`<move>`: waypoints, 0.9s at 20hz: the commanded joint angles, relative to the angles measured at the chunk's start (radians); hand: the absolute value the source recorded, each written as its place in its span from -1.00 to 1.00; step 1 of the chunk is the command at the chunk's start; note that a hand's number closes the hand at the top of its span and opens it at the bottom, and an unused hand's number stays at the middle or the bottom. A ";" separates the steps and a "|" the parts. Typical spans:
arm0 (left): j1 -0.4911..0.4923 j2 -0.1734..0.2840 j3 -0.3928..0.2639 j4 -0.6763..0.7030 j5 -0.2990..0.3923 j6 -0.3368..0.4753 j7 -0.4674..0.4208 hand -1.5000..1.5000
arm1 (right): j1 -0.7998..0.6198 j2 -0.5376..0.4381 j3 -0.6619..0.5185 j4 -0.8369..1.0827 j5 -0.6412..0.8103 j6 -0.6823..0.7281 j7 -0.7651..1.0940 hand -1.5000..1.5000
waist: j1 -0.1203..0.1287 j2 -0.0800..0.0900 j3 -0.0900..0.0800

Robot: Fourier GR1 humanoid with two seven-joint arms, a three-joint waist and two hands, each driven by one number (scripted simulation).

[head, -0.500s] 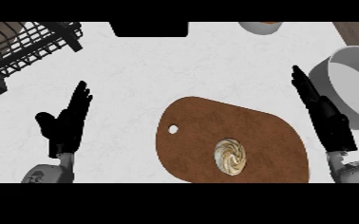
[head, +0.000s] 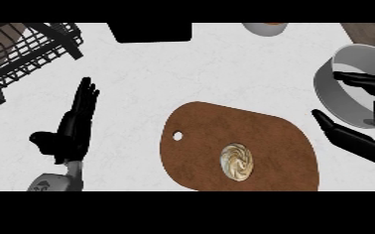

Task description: Pick the cupcake from the cutting board and place it in the pot

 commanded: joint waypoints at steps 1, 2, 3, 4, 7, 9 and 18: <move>0.026 -0.021 -0.013 -0.044 -0.015 0.009 -0.042 0.00 | 0.214 0.066 -0.050 -0.090 -0.042 0.032 -0.302 -1.00 | -0.005 0.007 0.001; 0.043 -0.014 -0.006 -0.046 -0.004 -0.011 -0.060 0.00 | 0.223 0.094 -0.038 -0.078 -0.052 0.060 -0.375 -1.00 | 0.007 0.010 0.000; 0.078 -0.015 -0.022 -0.092 -0.003 -0.012 -0.048 0.00 | 0.261 0.099 -0.015 -0.154 -0.048 0.076 -0.406 -1.00 | 0.005 0.004 0.000; 0.040 -0.044 -0.039 -0.062 -0.028 0.018 -0.043 0.00 | 0.274 0.113 -0.014 -0.152 -0.035 0.085 -0.475 -1.00 | 0.004 0.009 0.000; 0.051 -0.015 -0.039 -0.129 -0.041 0.014 0.001 0.00 | 0.398 0.114 -0.017 -0.233 -0.031 0.141 -0.569 -1.00 | 0.017 0.011 -0.001; 0.072 -0.042 -0.043 -0.110 -0.044 0.022 -0.013 0.00 | 0.558 0.073 -0.021 -0.372 0.019 0.143 -0.534 -1.00 | 0.012 0.011 -0.003; 0.047 -0.014 -0.034 -0.131 -0.043 -0.007 -0.005 0.00 | 0.657 -0.163 -0.015 -0.399 0.458 0.113 -0.199 -1.00 | 0.036 0.017 -0.006</move>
